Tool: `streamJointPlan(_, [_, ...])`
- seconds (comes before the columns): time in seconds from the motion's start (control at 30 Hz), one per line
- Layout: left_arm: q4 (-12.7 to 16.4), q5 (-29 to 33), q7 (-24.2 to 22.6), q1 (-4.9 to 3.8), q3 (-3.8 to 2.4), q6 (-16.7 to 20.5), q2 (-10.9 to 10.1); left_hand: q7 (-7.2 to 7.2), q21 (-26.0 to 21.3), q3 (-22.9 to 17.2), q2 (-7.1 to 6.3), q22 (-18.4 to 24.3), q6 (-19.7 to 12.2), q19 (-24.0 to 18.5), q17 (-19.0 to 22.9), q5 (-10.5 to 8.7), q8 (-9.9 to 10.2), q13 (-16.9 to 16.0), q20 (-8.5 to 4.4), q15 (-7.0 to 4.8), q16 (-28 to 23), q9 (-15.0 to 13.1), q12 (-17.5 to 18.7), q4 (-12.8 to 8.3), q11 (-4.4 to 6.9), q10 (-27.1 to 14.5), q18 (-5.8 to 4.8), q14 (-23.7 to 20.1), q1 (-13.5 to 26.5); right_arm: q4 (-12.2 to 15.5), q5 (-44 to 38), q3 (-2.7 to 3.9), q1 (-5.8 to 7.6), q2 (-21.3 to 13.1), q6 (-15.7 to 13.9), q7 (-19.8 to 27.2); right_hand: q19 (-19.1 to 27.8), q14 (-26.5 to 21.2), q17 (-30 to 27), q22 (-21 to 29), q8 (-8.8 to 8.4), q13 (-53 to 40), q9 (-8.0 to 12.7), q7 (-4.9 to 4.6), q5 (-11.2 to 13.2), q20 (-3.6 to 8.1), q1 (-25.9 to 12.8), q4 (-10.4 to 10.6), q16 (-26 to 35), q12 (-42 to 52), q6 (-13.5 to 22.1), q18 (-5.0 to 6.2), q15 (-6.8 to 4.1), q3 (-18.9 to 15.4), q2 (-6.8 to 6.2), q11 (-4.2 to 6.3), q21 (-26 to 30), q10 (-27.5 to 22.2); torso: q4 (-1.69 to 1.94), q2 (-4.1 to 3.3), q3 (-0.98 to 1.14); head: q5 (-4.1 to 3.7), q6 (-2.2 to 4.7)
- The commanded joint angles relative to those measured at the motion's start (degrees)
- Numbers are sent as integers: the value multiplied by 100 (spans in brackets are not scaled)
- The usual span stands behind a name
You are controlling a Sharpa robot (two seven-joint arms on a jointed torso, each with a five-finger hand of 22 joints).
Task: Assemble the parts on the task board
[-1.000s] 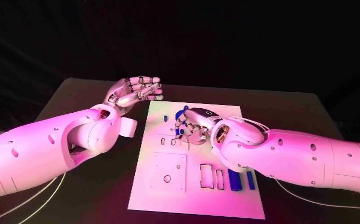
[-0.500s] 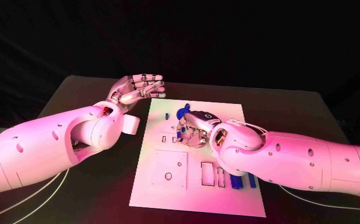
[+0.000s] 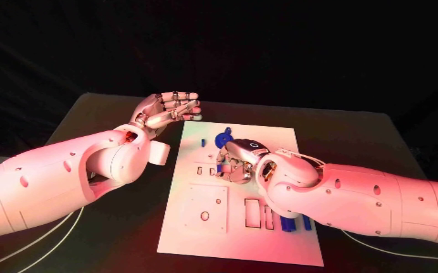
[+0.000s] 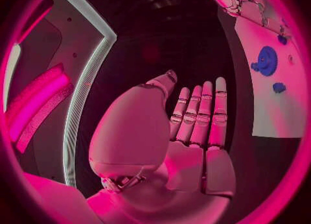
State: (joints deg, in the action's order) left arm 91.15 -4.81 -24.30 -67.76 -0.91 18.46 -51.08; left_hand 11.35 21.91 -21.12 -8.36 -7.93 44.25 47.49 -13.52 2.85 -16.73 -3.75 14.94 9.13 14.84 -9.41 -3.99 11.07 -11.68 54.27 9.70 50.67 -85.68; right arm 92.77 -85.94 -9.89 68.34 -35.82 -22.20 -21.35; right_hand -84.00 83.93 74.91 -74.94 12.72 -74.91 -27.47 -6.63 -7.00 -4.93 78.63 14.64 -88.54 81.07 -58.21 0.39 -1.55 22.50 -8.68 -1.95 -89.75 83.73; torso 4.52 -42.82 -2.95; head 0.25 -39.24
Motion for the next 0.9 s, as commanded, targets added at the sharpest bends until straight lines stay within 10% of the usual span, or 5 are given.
streamJointPlan(0.03, [14,-10,-28,-4,-3,-105,8,354,-32,-27,10,8,20,-32,-8,6,18,0,-4,32,-24,9,11,5,-24,-1,45,-14,56,-9,-91,-9,-15,4,78,-47,-600,525,1165,-1506,31,-753,11,25,-6,56,-28,-23,24,1,11,-39,-41,14,-32,13,-25,31,-1,0,-3,-1,2])
streamJointPlan(0.9, [-10,-12,-38,-3,-3,-105,17,358,-34,-35,12,12,20,-42,-14,6,19,0,1,33,-25,10,11,-1,-27,-2,50,-13,60,-28,-91,-20,-86,30,-45,-39,-578,517,1132,-1488,-30,-686,41,-32,19,36,-100,-62,43,-98,144,-30,-7,46,-147,-33,6,-38,0,-3,3,-11,19])
